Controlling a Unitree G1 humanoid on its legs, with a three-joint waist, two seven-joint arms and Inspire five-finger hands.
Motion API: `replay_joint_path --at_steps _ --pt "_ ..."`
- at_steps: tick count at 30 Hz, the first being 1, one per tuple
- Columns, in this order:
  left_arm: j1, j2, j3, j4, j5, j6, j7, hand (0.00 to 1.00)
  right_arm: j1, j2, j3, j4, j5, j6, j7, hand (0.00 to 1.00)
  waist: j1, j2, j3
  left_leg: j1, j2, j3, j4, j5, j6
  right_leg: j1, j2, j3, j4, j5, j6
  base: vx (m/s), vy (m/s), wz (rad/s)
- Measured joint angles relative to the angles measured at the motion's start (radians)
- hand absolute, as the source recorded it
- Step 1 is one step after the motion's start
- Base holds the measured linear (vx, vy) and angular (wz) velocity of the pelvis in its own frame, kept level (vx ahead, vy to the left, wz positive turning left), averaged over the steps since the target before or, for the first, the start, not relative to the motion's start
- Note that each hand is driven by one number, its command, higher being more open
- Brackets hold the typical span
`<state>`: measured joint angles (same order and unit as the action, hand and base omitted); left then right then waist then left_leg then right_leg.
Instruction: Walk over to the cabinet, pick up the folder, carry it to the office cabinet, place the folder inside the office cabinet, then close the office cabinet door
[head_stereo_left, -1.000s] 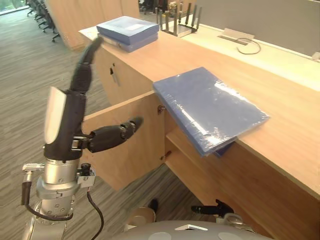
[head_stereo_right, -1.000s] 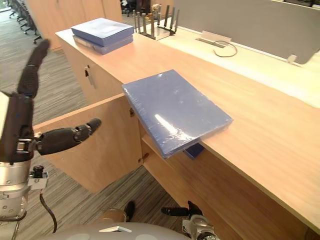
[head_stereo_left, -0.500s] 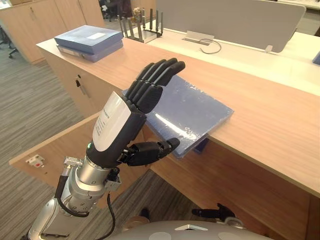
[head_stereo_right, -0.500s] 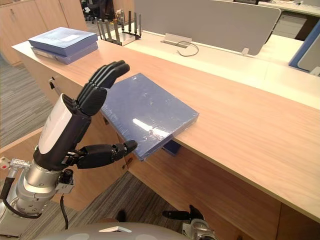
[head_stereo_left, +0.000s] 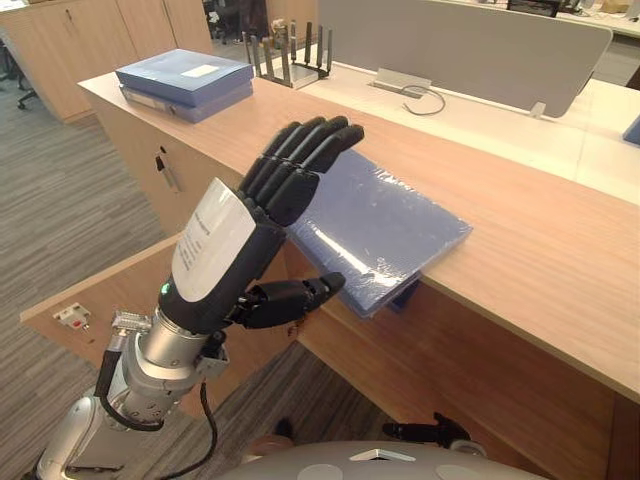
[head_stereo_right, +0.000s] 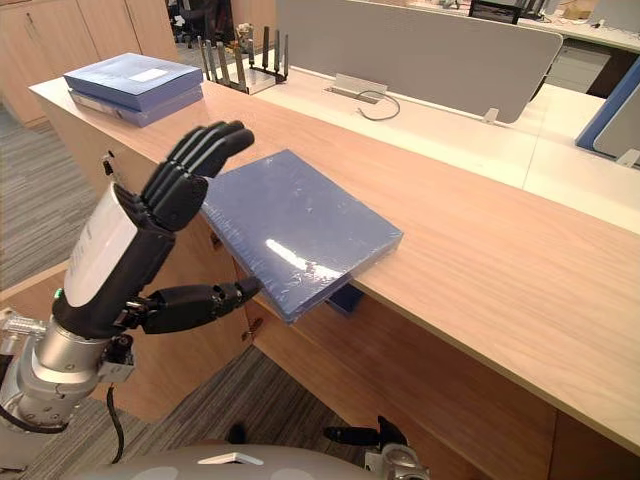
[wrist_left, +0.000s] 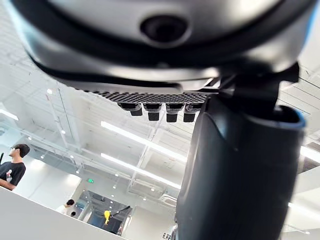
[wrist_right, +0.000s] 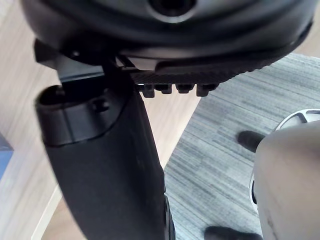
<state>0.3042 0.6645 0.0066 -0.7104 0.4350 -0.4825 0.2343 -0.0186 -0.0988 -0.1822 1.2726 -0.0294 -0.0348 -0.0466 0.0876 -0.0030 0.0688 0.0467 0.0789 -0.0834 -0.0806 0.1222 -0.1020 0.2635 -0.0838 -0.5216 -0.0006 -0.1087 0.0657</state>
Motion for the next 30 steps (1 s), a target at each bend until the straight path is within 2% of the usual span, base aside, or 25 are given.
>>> replay_joint_path --at_steps 3,6,11,21,30 --pt "0.036 -0.015 0.043 0.008 0.010 0.000 0.025 1.00 0.000 0.003 0.006 0.000 0.000 0.000 -0.002 1.00 0.007 -0.005 0.002 0.000 0.000 -0.001 -0.002 0.001 0.000 0.000 0.000 0.000 0.000 0.000 0.000 0.00 0.000 0.00" --pt "0.060 -0.067 0.086 0.049 0.063 0.004 0.064 1.00 0.002 0.004 0.021 0.002 0.000 0.000 -0.002 1.00 0.019 -0.012 0.005 -0.001 0.000 -0.005 -0.002 0.002 0.000 0.000 0.001 -0.003 0.000 0.000 0.000 0.00 -0.002 0.02" --pt "0.094 -0.106 0.109 0.120 0.135 0.011 0.085 1.00 -0.005 0.018 0.033 0.002 -0.001 0.000 -0.003 1.00 0.022 -0.025 0.014 -0.003 -0.001 -0.008 -0.004 0.004 0.001 -0.001 0.001 -0.010 0.002 -0.002 0.001 -0.01 -0.004 0.05" --pt "0.102 -0.148 0.103 0.197 0.244 0.043 0.090 1.00 -0.007 0.020 0.033 0.001 -0.001 -0.001 -0.008 1.00 0.020 -0.033 0.020 -0.001 0.005 0.023 -0.004 0.003 -0.001 -0.017 0.000 0.024 0.006 -0.002 0.001 0.01 0.004 -0.09" --pt "0.098 -0.148 0.006 0.197 0.283 0.048 0.091 1.00 -0.008 0.021 0.029 0.000 -0.002 -0.001 -0.012 1.00 0.014 -0.030 0.020 0.015 0.008 0.045 -0.005 -0.007 -0.002 -0.015 -0.004 0.047 0.011 -0.002 0.000 0.00 0.003 -0.08"
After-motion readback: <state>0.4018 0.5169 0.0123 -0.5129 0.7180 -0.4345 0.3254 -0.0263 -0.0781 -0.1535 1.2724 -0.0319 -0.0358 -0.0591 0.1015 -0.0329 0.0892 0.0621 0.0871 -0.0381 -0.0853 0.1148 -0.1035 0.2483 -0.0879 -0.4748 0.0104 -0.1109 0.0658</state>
